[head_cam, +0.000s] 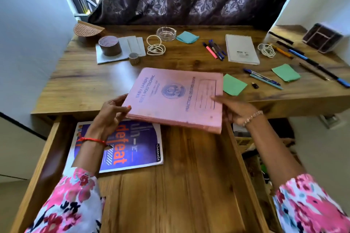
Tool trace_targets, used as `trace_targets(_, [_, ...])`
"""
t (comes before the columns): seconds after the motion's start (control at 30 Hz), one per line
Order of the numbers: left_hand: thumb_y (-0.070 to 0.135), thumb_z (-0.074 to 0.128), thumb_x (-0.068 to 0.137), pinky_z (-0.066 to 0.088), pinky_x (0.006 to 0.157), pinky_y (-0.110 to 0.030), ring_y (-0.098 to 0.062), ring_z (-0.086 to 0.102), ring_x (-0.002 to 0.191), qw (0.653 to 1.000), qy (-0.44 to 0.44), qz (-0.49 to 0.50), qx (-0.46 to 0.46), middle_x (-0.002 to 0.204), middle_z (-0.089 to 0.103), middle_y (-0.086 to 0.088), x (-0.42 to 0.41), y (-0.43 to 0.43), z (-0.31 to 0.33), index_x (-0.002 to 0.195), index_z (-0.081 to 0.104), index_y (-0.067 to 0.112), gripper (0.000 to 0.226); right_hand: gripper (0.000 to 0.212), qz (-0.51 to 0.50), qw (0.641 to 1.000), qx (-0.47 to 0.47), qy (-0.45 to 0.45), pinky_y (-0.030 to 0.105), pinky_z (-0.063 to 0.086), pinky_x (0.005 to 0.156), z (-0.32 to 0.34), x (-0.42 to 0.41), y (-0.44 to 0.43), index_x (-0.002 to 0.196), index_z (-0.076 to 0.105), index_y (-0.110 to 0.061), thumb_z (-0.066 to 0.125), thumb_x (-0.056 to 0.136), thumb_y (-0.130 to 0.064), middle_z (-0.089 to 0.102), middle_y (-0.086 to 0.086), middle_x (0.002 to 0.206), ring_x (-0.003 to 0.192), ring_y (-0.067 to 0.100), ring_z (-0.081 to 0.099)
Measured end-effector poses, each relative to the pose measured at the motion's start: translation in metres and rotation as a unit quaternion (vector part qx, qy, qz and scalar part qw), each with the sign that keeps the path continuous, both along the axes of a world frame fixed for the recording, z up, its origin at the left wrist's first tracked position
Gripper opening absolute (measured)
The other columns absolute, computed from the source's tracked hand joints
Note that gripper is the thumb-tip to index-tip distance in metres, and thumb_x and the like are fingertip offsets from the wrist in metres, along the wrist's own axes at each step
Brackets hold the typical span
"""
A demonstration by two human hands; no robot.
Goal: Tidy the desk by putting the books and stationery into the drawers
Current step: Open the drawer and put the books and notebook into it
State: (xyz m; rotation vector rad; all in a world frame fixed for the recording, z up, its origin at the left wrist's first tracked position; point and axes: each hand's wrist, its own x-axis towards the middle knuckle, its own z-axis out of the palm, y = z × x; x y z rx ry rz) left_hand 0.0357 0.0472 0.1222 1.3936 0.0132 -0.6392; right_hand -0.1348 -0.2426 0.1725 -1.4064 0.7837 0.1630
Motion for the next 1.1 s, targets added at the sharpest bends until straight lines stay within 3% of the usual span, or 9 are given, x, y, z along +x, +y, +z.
trace_targets(0.13, [-0.030, 0.039, 0.070, 0.051, 0.054, -0.013, -0.005, 0.066, 0.067, 0.995, -0.047, -0.076, 0.038, 0.079, 0.072, 0.011, -0.004, 0.019, 0.006, 0.118, 0.054, 0.006, 0.062, 0.045, 0.017, 0.993, 0.114, -0.034, 0.036, 0.058, 0.051, -0.022, -0.077, 0.056, 0.110, 0.053, -0.011, 0.068, 0.067, -0.010, 0.070, 0.013, 0.100, 0.084, 0.028, 0.069])
trace_targets(0.23, [-0.030, 0.042, 0.065, 0.052, 0.056, -0.014, 0.000, 0.065, 0.069, 0.981, -0.096, -0.140, 0.090, 0.076, 0.071, 0.015, -0.009, 0.013, 0.010, 0.125, 0.049, 0.009, 0.072, 0.069, -0.030, 0.984, 0.168, -0.053, 0.038, 0.059, 0.053, -0.053, -0.120, 0.100, 0.110, 0.053, -0.001, 0.086, 0.051, -0.018, 0.070, 0.018, 0.102, 0.086, 0.032, 0.069])
trace_targets(0.37, [-0.025, 0.048, 0.070, 0.049, 0.063, -0.010, 0.004, 0.063, 0.072, 0.956, -0.169, -0.202, 0.126, 0.086, 0.069, 0.003, -0.026, -0.006, 0.010, 0.119, 0.055, 0.000, 0.056, 0.096, -0.156, 0.953, 0.252, -0.058, 0.041, 0.057, 0.046, -0.086, -0.161, 0.147, 0.110, 0.052, 0.001, 0.094, 0.026, -0.016, 0.068, 0.022, 0.105, 0.091, 0.041, 0.066])
trace_targets(0.53, [-0.017, 0.059, 0.077, 0.043, 0.079, -0.007, -0.016, 0.050, 0.111, 0.937, -0.248, -0.198, 0.146, 0.121, 0.056, -0.015, -0.054, -0.023, -0.019, 0.124, 0.050, -0.006, 0.049, 0.073, -0.272, 0.915, 0.293, -0.051, 0.045, 0.055, 0.044, -0.108, -0.185, 0.172, 0.118, 0.050, -0.003, 0.076, 0.050, 0.003, 0.064, 0.021, 0.108, 0.082, 0.037, 0.069])
trace_targets(0.63, [-0.008, 0.069, 0.073, 0.036, 0.104, -0.027, -0.026, 0.047, 0.124, 0.907, -0.295, -0.226, 0.196, 0.131, 0.051, -0.017, -0.080, -0.021, -0.044, 0.126, 0.050, -0.002, 0.057, 0.078, -0.315, 0.897, 0.304, -0.063, 0.046, 0.056, 0.045, -0.125, -0.185, 0.174, 0.114, 0.052, -0.004, 0.077, 0.040, 0.000, 0.068, 0.019, 0.100, 0.076, 0.035, 0.070])
trace_targets(0.67, [-0.006, 0.070, 0.073, 0.030, 0.107, -0.026, -0.026, 0.043, 0.128, 0.899, -0.295, -0.243, 0.213, 0.135, 0.047, -0.017, -0.089, -0.020, -0.050, 0.129, 0.047, -0.002, 0.060, 0.075, -0.325, 0.893, 0.304, -0.064, 0.046, 0.056, 0.045, -0.129, -0.183, 0.173, 0.113, 0.052, -0.004, 0.076, 0.042, 0.001, 0.071, 0.018, 0.094, 0.074, 0.034, 0.071])
trace_targets(0.83, [-0.002, 0.067, 0.079, 0.013, 0.096, -0.005, -0.012, 0.020, 0.137, 0.877, -0.275, -0.324, 0.226, 0.148, 0.020, -0.002, -0.124, -0.021, -0.076, 0.141, 0.026, 0.003, 0.075, 0.051, -0.355, 0.887, 0.293, -0.048, 0.044, 0.055, 0.042, -0.147, -0.167, 0.170, 0.107, 0.053, -0.002, 0.066, 0.059, 0.007, 0.068, 0.019, 0.093, 0.069, 0.032, 0.071])
trace_targets(0.93, [0.007, 0.068, 0.080, 0.007, 0.099, -0.008, -0.016, 0.008, 0.142, 0.854, -0.262, -0.367, 0.258, 0.154, 0.008, -0.007, -0.129, -0.022, -0.092, 0.145, 0.016, 0.005, 0.083, 0.028, -0.364, 0.883, 0.291, -0.046, 0.044, 0.055, 0.041, -0.156, -0.155, 0.162, 0.103, 0.054, -0.003, 0.052, 0.080, 0.012, 0.068, 0.018, 0.092, 0.067, 0.031, 0.071])
trace_targets(1.1, [0.026, 0.069, 0.081, 0.004, 0.114, -0.026, -0.018, -0.003, 0.143, 0.803, -0.280, -0.418, 0.318, 0.156, -0.008, -0.006, -0.133, -0.022, -0.105, 0.146, 0.004, 0.006, 0.095, 0.018, -0.350, 0.894, 0.279, -0.035, 0.043, 0.055, 0.042, -0.165, -0.126, 0.151, 0.098, 0.054, -0.004, 0.046, 0.088, 0.009, 0.069, 0.015, 0.081, 0.059, 0.027, 0.070])
